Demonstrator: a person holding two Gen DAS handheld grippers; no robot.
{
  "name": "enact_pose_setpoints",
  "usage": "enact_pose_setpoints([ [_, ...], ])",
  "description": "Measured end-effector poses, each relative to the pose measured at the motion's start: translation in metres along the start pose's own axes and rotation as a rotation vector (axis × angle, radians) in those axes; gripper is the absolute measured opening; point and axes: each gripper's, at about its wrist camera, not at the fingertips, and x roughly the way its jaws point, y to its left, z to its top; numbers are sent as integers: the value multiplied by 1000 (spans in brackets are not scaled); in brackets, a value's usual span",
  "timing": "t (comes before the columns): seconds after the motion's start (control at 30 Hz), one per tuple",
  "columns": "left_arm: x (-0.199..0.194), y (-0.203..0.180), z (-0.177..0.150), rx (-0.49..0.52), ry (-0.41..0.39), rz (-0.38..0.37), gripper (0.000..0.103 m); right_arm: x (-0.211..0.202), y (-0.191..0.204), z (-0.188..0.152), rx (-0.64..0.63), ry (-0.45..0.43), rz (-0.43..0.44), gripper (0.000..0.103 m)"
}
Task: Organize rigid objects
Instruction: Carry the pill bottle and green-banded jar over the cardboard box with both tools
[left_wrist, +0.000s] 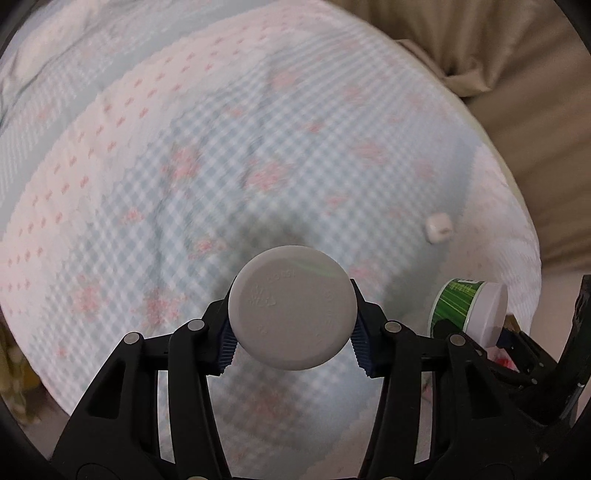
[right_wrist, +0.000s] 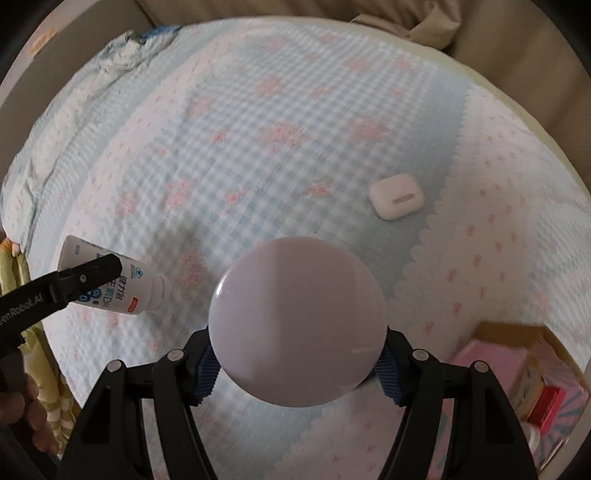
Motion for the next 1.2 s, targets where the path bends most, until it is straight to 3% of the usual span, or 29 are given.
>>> enact_pose_setpoints([
  [0.33, -105, -80, -36, 156, -103, -98, 47, -103, -26, -50, 110, -112, 38, 66],
  [0.57, -137, -150, -77, 273, -100, -190, 47, -169, -74, -105, 191, -178, 11, 66],
  [0.87, -118, -249, -140, 401, -12, -292, 47, -211, -165, -173, 319, -192, -88, 66],
  [1.03, -88, -292, -167, 472, 41, -287, 47, -208, -212, -195, 389, -168, -119, 66],
  [1.2, -44, -323, -186, 550, 100, -231, 47, -188, -259, -208, 461, -142, -117, 66],
])
